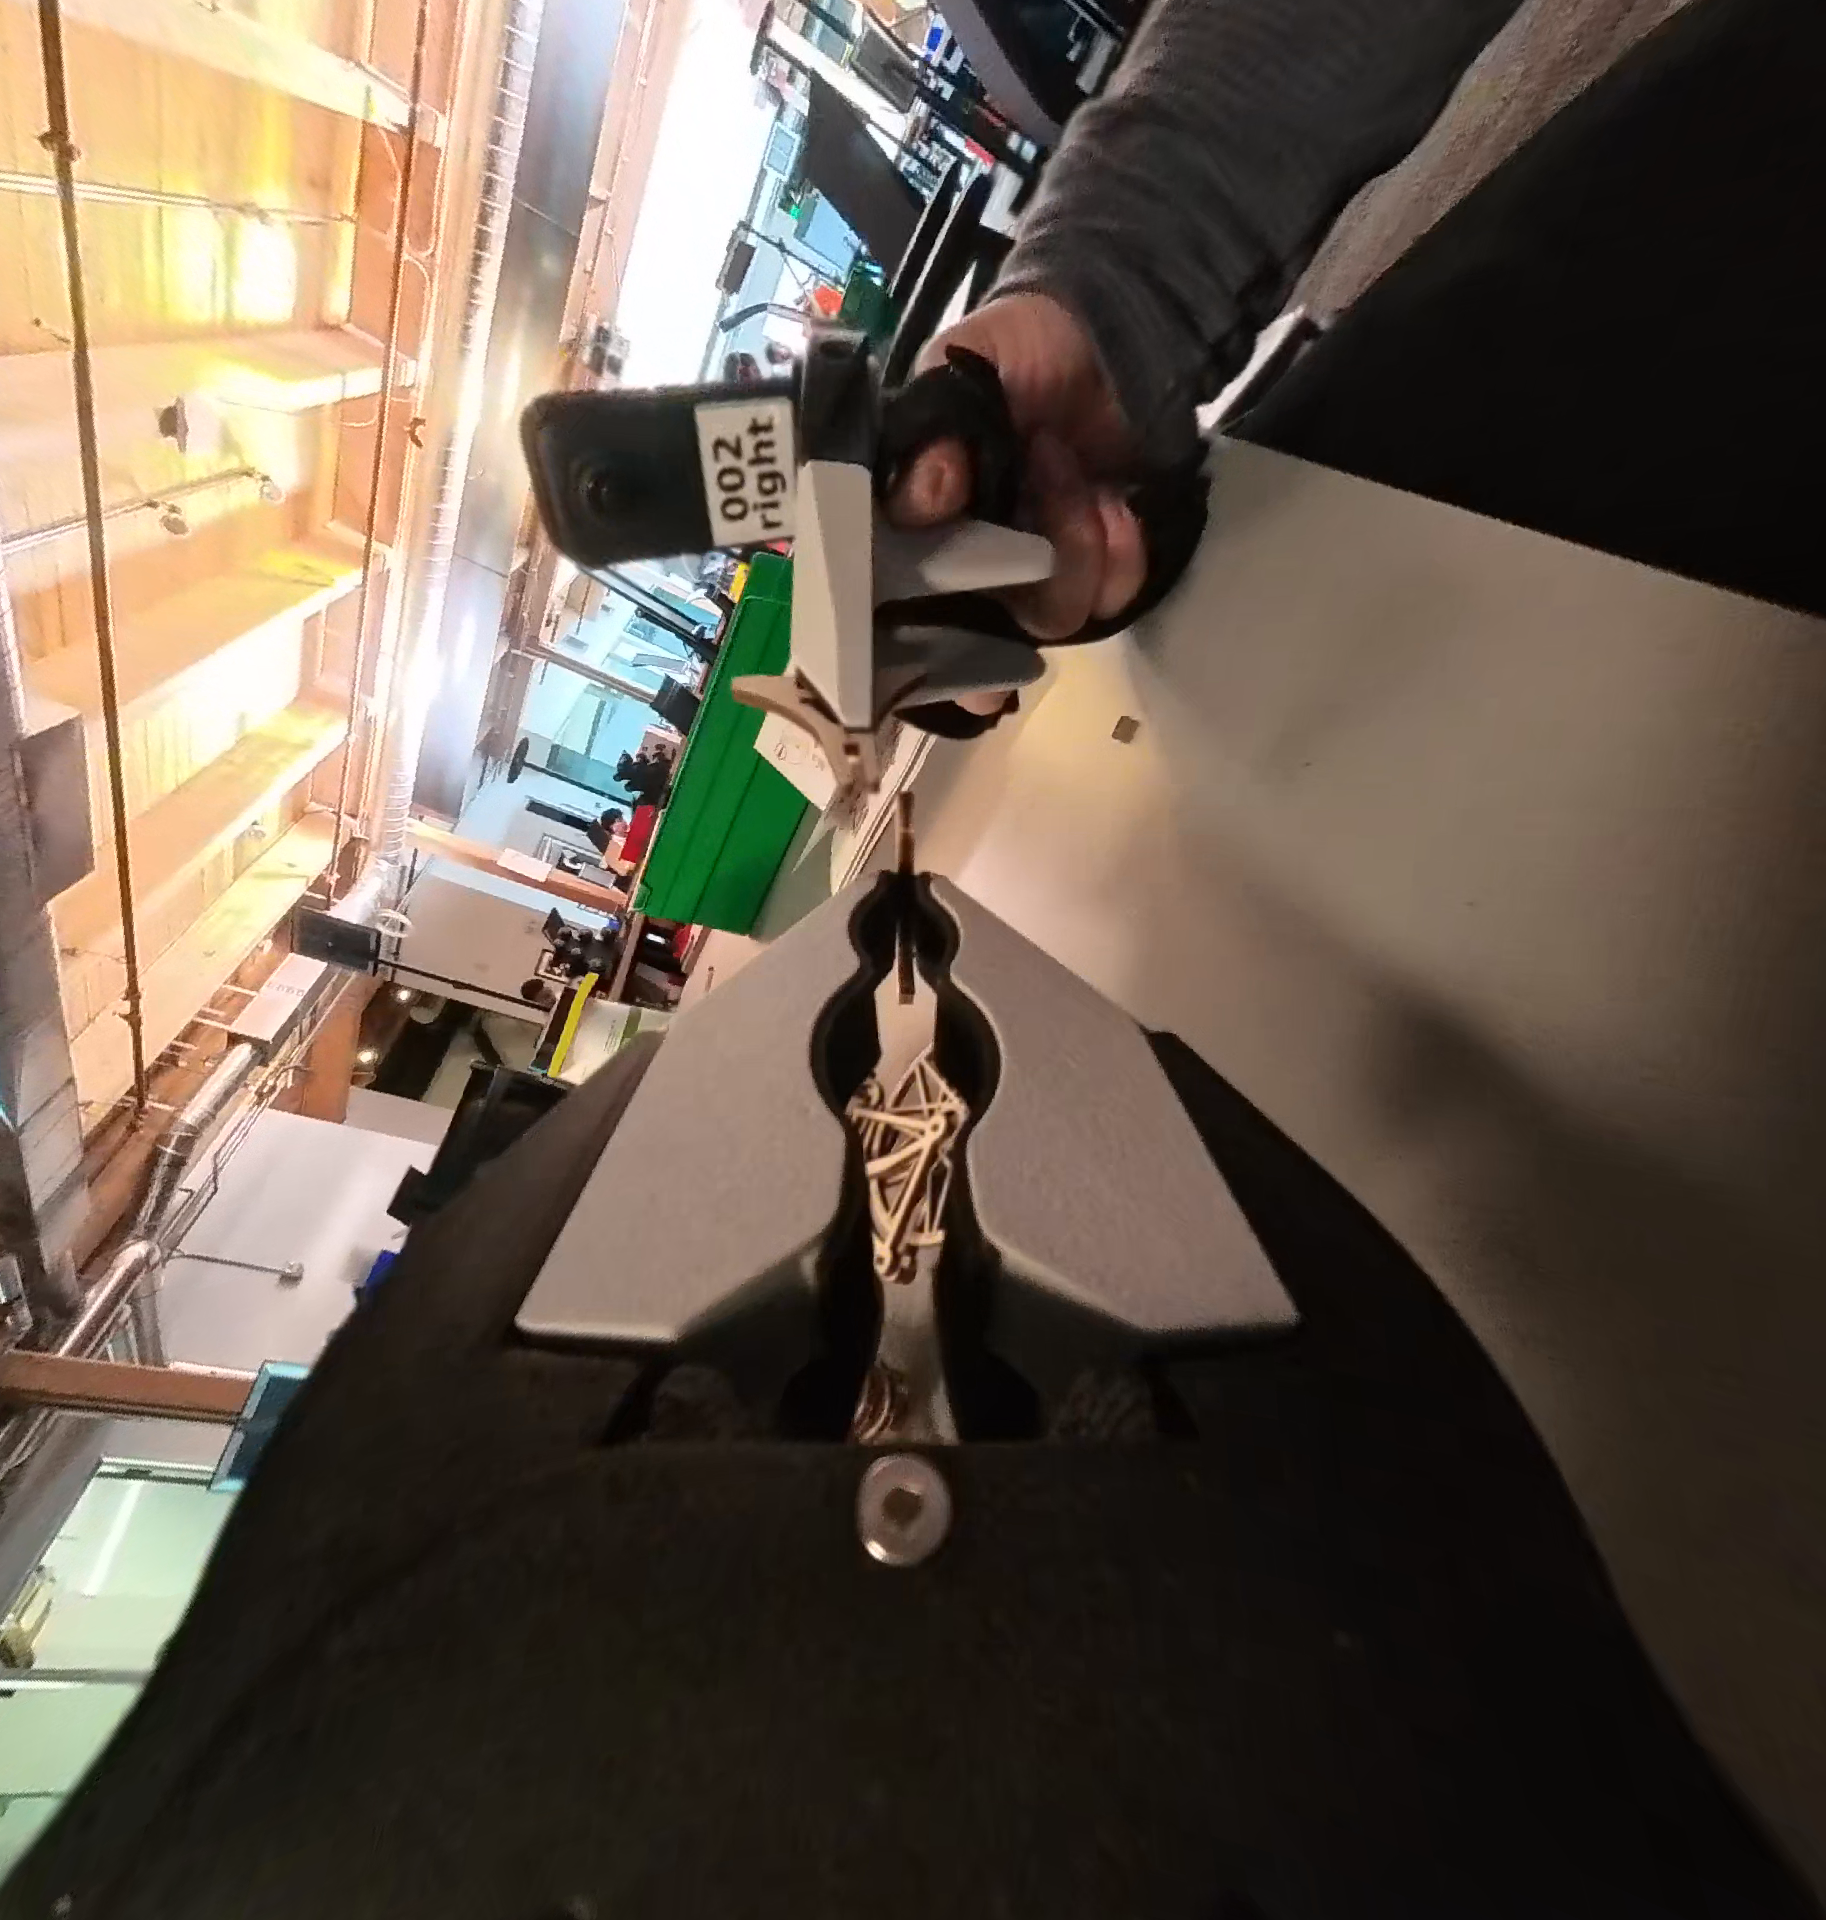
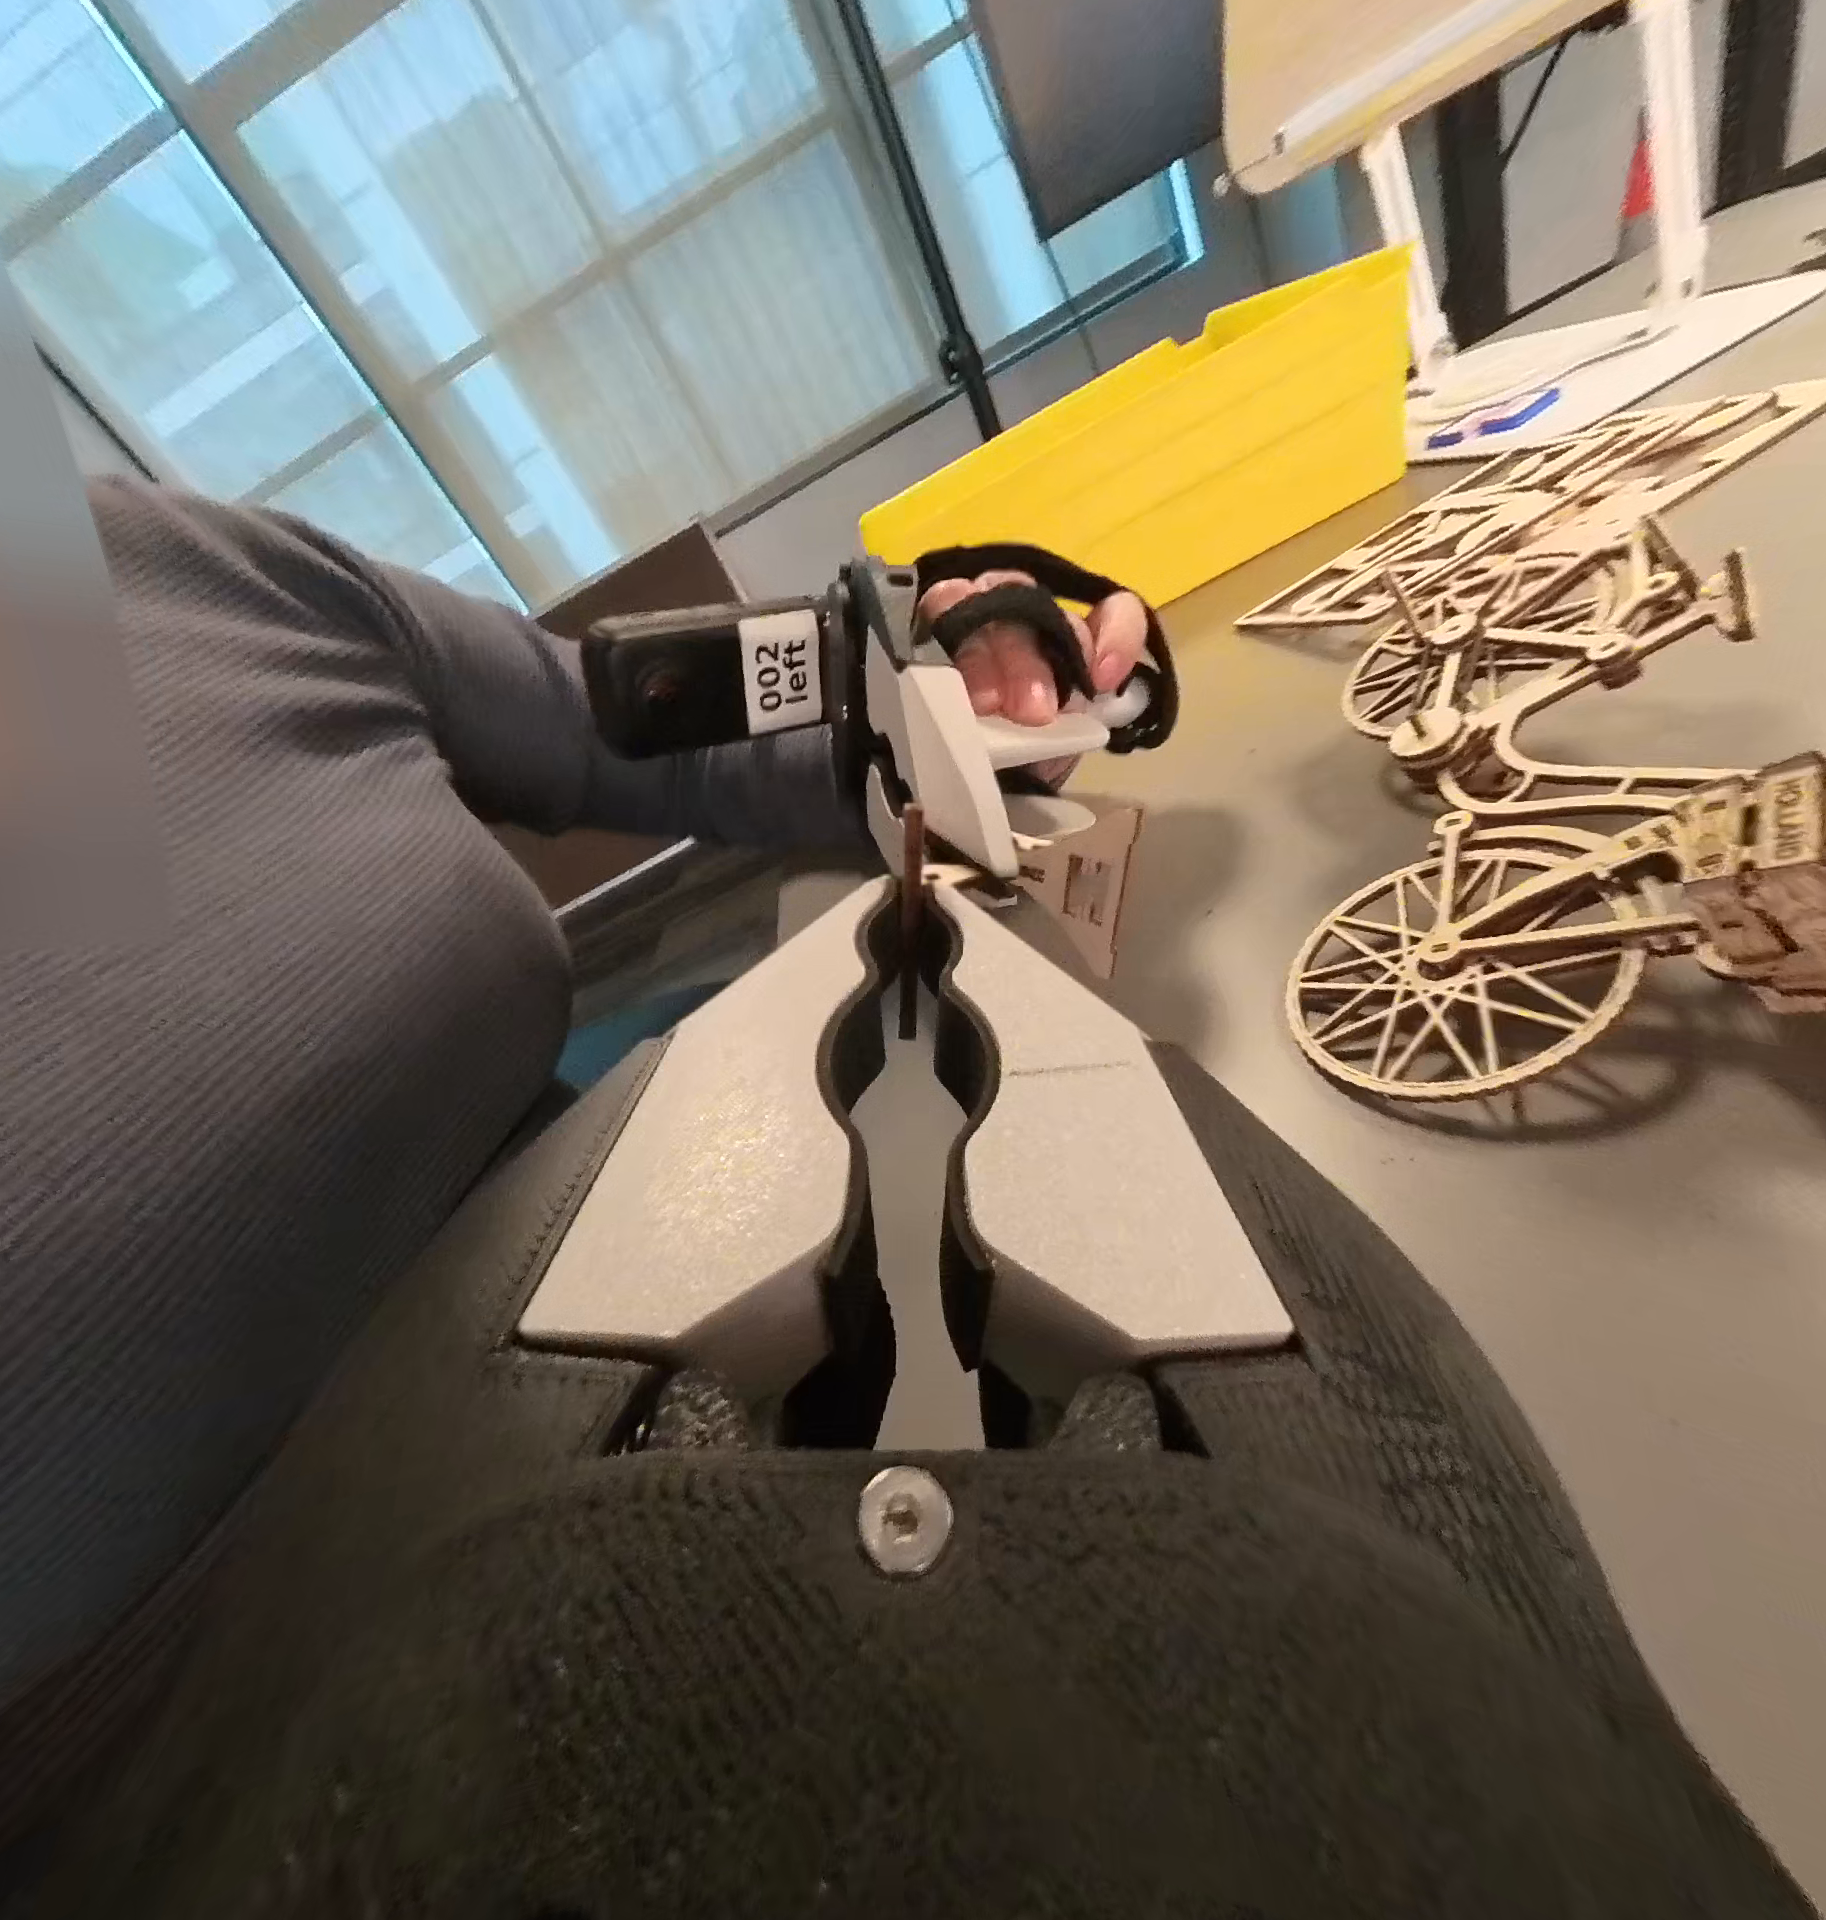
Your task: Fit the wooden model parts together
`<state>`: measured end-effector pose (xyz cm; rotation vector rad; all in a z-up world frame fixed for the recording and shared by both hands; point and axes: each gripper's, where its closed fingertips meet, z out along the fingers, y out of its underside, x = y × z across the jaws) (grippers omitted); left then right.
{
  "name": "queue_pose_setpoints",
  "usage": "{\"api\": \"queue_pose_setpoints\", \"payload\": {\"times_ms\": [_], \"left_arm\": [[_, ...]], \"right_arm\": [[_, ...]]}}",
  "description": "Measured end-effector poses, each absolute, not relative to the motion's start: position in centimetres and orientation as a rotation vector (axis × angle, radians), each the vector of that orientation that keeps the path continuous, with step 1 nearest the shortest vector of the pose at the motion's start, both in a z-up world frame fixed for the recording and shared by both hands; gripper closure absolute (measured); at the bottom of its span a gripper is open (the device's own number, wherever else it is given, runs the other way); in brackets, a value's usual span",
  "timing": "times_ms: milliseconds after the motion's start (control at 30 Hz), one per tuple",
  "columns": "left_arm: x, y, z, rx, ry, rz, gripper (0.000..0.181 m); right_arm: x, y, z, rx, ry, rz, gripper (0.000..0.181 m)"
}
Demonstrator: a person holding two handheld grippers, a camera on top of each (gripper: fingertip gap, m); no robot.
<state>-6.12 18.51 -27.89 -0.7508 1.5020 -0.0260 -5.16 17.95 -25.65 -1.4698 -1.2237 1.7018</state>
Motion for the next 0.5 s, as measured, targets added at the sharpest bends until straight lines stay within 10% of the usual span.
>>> {"api": "queue_pose_setpoints", "payload": {"times_ms": [500], "left_arm": [[-6.36,17.56,-27.37,-0.752,1.498,-0.072,0.181]], "right_arm": [[-4.87,18.18,-26.18,-1.498,-1.277,1.706,0.181]]}}
